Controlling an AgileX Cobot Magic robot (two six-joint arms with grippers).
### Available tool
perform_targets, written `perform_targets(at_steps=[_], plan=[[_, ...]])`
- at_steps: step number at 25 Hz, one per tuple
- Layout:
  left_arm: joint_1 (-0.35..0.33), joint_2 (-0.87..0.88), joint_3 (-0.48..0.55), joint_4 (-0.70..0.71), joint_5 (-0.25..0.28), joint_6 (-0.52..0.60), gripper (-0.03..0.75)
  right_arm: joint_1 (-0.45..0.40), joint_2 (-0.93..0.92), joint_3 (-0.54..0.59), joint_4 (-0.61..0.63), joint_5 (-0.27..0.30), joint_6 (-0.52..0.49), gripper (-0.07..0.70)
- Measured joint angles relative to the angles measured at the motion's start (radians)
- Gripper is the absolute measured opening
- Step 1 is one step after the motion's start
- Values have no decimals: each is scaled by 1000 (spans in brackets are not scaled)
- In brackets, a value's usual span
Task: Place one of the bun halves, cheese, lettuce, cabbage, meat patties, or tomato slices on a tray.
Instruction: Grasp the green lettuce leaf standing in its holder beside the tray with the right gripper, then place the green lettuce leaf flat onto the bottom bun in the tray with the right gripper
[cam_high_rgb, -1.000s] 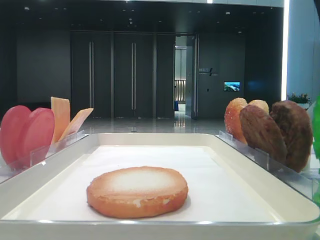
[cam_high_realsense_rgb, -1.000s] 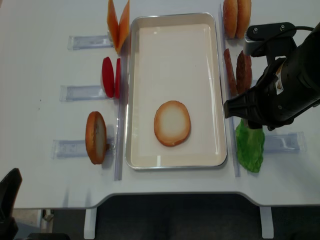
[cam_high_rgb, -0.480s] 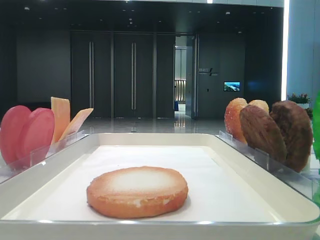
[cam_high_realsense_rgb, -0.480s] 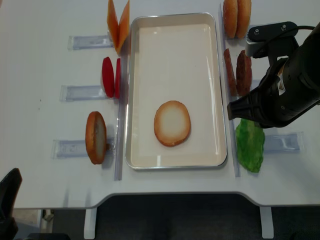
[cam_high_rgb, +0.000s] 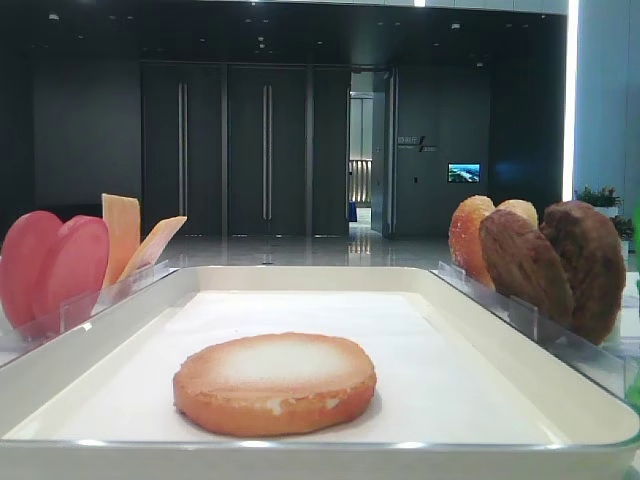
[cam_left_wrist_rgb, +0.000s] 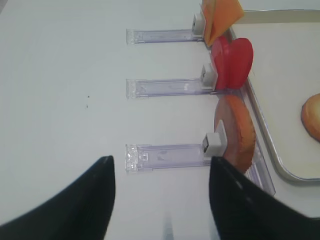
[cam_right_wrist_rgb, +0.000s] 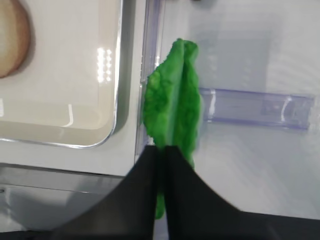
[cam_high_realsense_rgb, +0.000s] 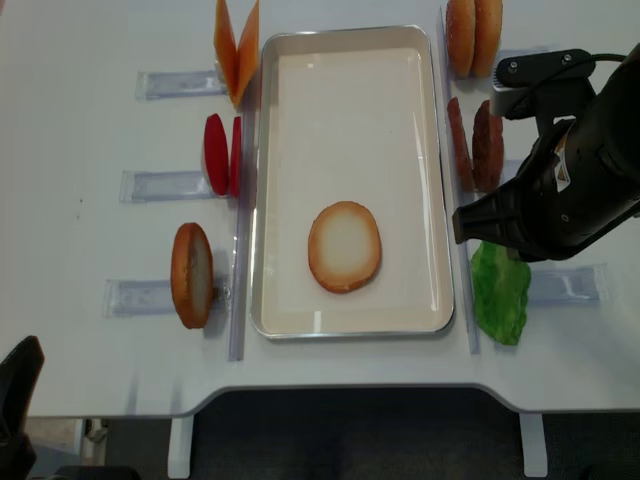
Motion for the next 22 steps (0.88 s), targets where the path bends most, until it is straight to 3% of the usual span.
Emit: perform_targets(at_steps=[11,18,22], plan=[[0,0,0,0,0,-3,452,38,0,-140,11,109,1,17],[0,0,0,0,0,-3,452,39,0,-220,72,117,-8,15],[0,0,0,0,0,-3,452,81,0,-268,77,117,-3,14]])
